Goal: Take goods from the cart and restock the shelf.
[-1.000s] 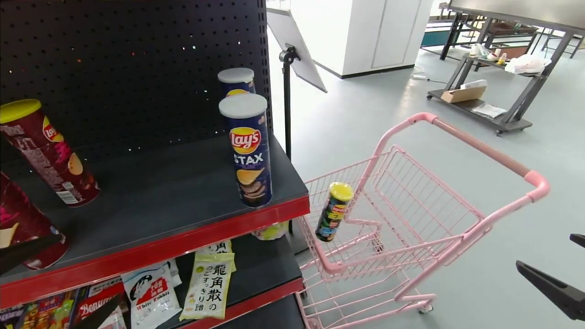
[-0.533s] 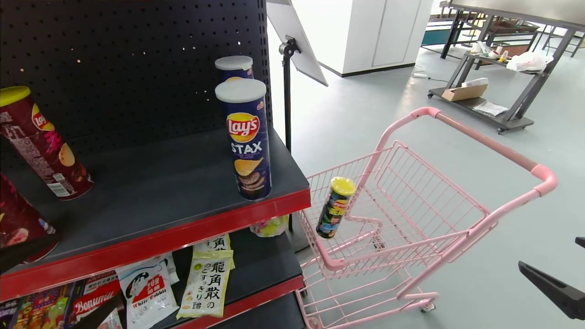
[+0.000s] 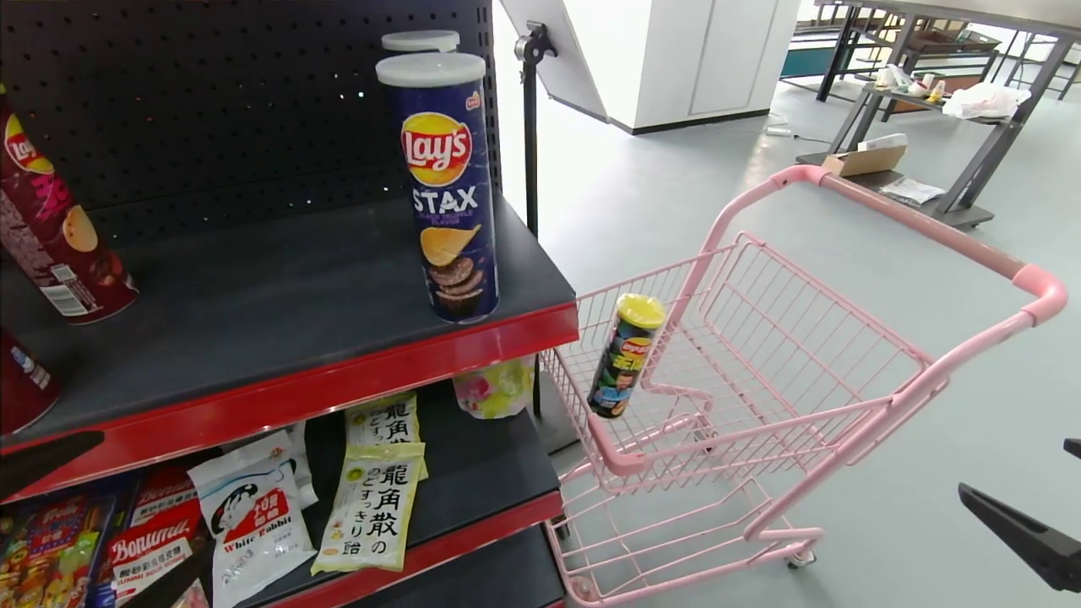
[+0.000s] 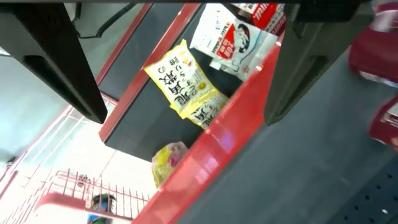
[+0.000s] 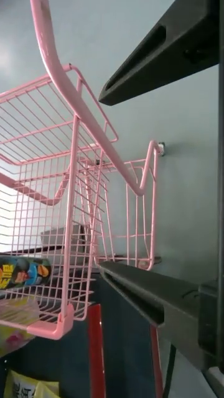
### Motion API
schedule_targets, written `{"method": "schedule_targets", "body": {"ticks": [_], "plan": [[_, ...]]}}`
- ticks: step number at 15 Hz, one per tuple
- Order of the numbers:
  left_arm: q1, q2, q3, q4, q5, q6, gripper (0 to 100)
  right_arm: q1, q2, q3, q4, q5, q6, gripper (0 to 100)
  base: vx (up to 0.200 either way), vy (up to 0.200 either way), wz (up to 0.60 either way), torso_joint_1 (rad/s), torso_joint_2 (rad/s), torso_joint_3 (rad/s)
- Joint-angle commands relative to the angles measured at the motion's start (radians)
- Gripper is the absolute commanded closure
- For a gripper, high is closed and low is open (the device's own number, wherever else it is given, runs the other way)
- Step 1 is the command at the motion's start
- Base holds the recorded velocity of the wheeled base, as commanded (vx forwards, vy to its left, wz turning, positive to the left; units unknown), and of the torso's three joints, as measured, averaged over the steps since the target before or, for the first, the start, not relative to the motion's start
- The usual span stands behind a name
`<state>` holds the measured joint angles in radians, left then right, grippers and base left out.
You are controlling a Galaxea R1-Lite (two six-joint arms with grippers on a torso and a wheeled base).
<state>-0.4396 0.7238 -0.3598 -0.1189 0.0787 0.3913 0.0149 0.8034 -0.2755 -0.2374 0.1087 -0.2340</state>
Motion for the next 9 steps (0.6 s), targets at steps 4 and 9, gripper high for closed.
{"method": "schedule_targets", "body": {"ticks": [4, 9], "plan": [[0.001, -0.001, 0.001, -0.001, 0.003, 0.000, 0, -0.015, 0.033, 0.022, 0.000, -0.021, -0.001, 0, 0.000, 0.000, 0.00, -0.173, 0.53, 0.339], [-0.002, -0.116, 0.116, -0.008, -0.007, -0.045, 0, -0.013, 0.350, -0.114, -0.094, -0.026, 0.084, 0, 0.000, 0.000, 0.00, -0.035, 0.12, 0.079]]}}
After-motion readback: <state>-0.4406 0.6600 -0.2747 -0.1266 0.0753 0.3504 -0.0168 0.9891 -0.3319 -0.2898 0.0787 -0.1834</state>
